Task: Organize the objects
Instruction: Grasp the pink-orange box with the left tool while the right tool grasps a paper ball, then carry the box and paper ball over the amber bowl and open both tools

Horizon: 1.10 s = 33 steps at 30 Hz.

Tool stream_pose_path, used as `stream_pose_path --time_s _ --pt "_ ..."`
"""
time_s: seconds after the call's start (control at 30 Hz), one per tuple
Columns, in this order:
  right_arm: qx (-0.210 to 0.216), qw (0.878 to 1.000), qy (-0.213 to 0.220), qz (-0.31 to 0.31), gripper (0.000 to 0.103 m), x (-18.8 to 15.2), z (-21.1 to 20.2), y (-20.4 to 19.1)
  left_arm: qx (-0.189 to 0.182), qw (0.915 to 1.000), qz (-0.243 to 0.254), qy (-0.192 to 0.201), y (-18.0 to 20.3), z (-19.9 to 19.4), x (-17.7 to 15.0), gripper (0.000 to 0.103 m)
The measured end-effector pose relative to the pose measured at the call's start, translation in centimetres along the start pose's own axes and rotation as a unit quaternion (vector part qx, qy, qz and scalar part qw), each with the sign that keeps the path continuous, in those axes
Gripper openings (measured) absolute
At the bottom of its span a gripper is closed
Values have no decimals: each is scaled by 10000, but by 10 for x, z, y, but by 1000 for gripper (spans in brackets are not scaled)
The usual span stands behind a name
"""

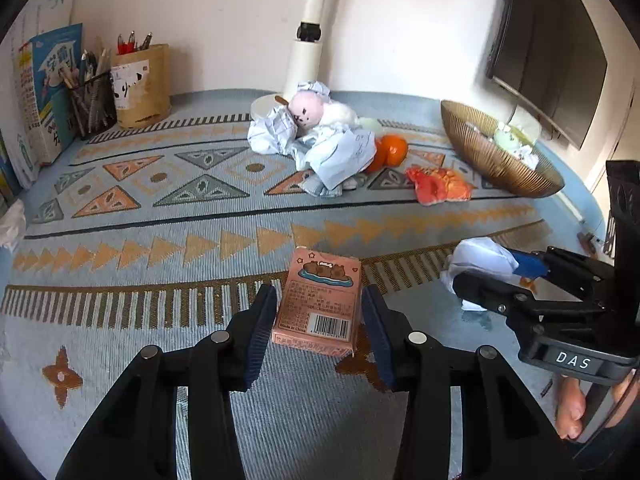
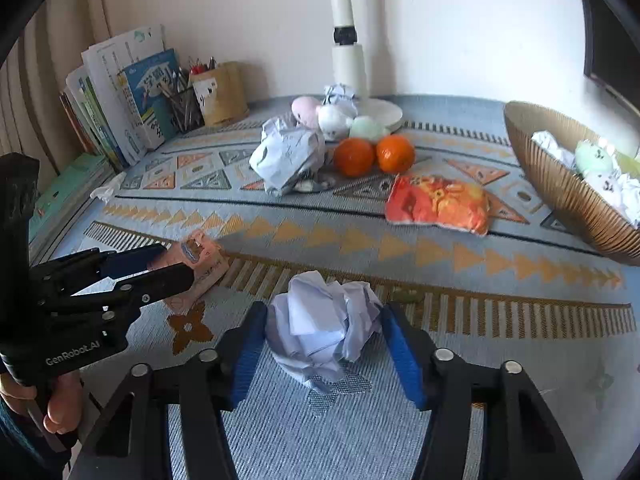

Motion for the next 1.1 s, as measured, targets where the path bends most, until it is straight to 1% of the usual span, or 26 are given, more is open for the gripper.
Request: stream_pose_path --time_s 0.1,0.23,0.33,0.37,0.47,0.5,0.57,0.63,0.67,0.77,0.83,0.87,0.9,0.97,1.0,1.07,1.1 --pt "-38 9998 156 -121 46 0 -5 -4 -60 10000 -63 49 -1 -3 -1 41" --pt "-82 9993 181 -303 46 0 -4 -11 -3 9999 59 94 4 -5 -3 42" --pt "-56 9991 262 -319 46 0 -7 -12 -7 9999 87 110 4 -5 -2 41" --pt "-55 9991 286 -302 46 1 -8 -12 -17 9999 83 118 4 -6 -2 40" --pt "-72 9989 415 -193 46 2 -13 -7 -86 9997 88 232 5 -10 1 28" --pt "-69 9988 469 -132 46 3 -16 -5 -169 9995 56 261 7 -11 2 25" --pt "115 9984 542 103 46 6 -21 4 -390 9989 6 262 17 -14 9 23" --pt "433 9965 580 411 46 10 -27 20 -464 9977 291 411 38 -21 26 17" --pt "466 9954 623 559 46 12 -32 33 -500 9970 391 446 46 -23 32 15" --pt "393 9920 736 949 46 19 -49 77 -646 9946 610 539 66 -26 53 14" --pt "234 9892 898 1135 46 17 -64 103 -719 9937 680 535 68 -29 58 15" --pt "244 9883 917 1194 47 15 -67 110 -733 9940 640 504 64 -30 56 17" --pt "298 9875 918 1243 47 13 -70 116 -716 9950 516 477 56 -31 53 34" --pt "402 9865 875 1321 47 5 -70 119 -542 9976 190 378 33 -31 39 56" --pt "428 9870 813 1316 47 2 -67 117 -439 9984 95 333 25 -29 31 56" --pt "408 9890 642 1265 47 -3 -54 108 -253 9996 -8 -84 14 -14 11 56" --pt "405 9901 564 1223 47 -6 -47 101 -106 9993 45 -345 13 -3 1 56"
Point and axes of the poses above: each gripper's, at about its wrist camera, not at the fingertips, and z roughly the way its jaws point, y to its right, x to its top, the point moved 6 cm from there along z, roughly the way its jaws point, and after that the axes turned 7 degrees about -x, right-handed, at the moved point
